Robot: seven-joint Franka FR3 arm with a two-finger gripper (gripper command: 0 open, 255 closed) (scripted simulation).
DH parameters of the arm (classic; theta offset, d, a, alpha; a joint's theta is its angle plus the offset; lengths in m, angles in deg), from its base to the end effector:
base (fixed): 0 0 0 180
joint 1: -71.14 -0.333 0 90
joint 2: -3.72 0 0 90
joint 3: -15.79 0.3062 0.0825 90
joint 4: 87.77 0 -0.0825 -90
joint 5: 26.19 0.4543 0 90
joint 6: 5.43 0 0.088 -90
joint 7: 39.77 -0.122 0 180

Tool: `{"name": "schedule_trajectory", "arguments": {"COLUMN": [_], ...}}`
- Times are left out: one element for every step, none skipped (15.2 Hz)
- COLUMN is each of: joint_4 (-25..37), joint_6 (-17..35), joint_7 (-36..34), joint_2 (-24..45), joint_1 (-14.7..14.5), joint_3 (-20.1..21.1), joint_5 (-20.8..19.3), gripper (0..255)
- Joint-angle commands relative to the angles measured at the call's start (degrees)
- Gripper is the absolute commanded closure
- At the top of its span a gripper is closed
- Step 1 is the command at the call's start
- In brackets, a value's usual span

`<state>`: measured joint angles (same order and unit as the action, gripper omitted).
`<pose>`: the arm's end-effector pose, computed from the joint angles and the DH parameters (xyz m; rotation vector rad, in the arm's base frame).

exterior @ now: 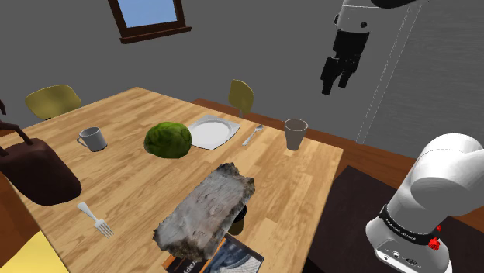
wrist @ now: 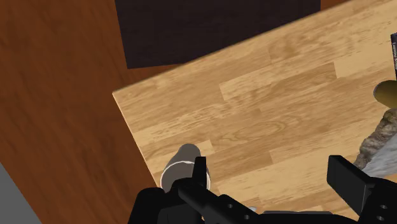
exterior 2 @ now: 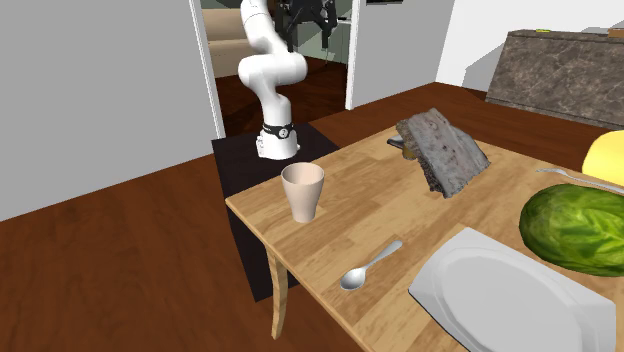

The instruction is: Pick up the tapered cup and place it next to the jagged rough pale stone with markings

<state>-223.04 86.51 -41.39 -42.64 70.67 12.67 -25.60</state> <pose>0.3821 -0.0197 0.5776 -3.0896 0.0908 -0.0807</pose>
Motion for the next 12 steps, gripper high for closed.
{"name": "schedule_trajectory", "arguments": {"joint_4": [0.0,-0.5,-0.8,-1.2,-1.4,-1.6,-1.7,-1.7,-1.6,-1.5,-1.3,-1.1], "joint_6": [0.0,1.5,3.0,4.5,5.9,7.4,8.8,10.3,11.7,13.1,14.4,15.8], "joint_7": [0.0,0.7,1.3,2.0,2.7,3.4,4.1,4.8,5.5,6.3,7.0,7.8], "joint_2": [0.0,1.3,2.7,4.2,5.7,7.3,8.9,10.7,12.4,14.3,16.1,18.1], "joint_1": [0.0,0.2,0.4,0.6,0.7,0.9,1.0,1.1,1.2,1.3,1.4,1.4], "joint_3": [0.0,-0.8,-1.6,-2.4,-3.2,-3.9,-4.7,-5.5,-6.3,-7.1,-7.8,-8.6], "joint_5": [0.0,-0.2,-0.4,-0.6,-0.8,-0.9,-1.0,-1.0,-1.0,-1.0,-0.9,-0.7], "gripper": [0,0,0,0,0,0,0,0,0,0,0,0]}}
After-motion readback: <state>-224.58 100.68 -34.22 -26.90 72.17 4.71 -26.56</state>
